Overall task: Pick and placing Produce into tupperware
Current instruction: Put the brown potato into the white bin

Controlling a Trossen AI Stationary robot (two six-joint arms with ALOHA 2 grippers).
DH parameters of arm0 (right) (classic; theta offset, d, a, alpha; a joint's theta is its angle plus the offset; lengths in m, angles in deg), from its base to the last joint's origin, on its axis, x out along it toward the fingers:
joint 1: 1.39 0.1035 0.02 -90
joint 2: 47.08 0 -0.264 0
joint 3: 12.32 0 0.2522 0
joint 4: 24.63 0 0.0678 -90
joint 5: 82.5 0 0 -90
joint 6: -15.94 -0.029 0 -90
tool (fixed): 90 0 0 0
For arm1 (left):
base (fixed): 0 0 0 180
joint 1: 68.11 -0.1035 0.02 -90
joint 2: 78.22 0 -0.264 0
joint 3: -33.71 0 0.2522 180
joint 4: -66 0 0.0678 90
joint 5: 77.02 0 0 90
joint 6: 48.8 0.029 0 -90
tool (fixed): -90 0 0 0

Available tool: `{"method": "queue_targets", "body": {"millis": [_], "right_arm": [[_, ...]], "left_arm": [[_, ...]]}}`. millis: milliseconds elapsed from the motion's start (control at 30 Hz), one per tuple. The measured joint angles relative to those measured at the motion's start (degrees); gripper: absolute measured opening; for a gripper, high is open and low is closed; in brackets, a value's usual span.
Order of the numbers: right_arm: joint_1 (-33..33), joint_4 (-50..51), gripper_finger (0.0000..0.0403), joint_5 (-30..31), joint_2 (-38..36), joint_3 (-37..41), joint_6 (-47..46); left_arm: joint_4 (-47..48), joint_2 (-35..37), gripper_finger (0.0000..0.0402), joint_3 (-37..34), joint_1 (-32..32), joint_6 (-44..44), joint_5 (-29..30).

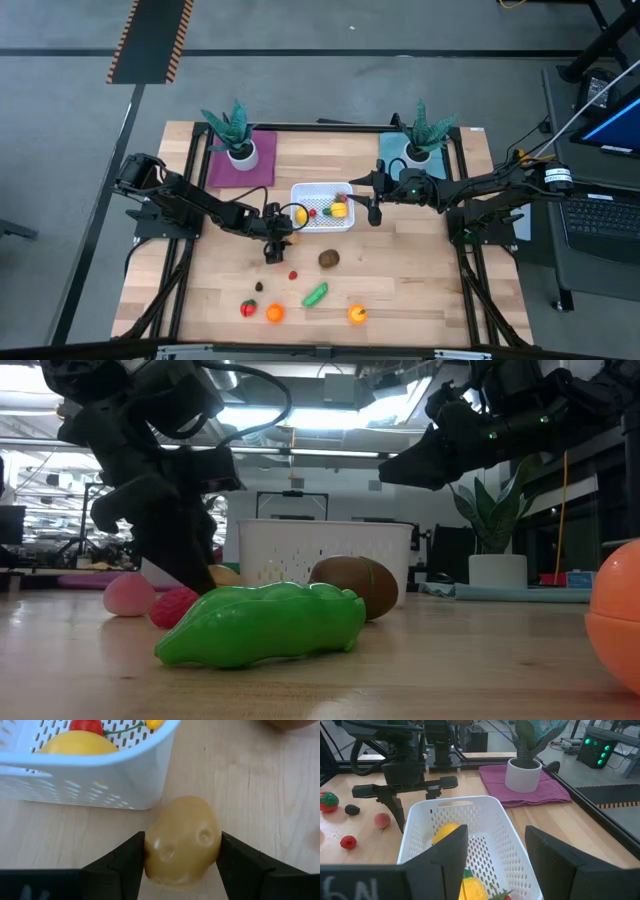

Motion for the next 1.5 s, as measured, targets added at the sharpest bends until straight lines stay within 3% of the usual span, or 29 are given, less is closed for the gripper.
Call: {"method": "queue_targets", "body": {"millis": [500, 1033, 1300, 1500], "right_arm": [[0.0, 0.1, 0.0200, 0.0, 0.0, 0.0, -1.3], [0.0, 0.6, 0.0200, 0.0, 0.0, 0.0, -1.4], [0.0, 0.5, 0.0200, 0.0, 0.0, 0.0, -1.4], [0.0, 0.5, 0.0200, 0.0, 0.0, 0.0, -1.4]], "left_arm": [[1.7, 1.4, 0.0202, -0.1, 0.0, -2.7, -0.4], [10.6, 17.8, 0.0201, -0.1, 2.3, -4.2, -0.1], [10.3, 25.3, 0.0200, -0.1, 2.8, -2.1, 0.1], [8.7, 26.5, 0.0200, -0.6, 3.3, -0.6, 5.4]]}}
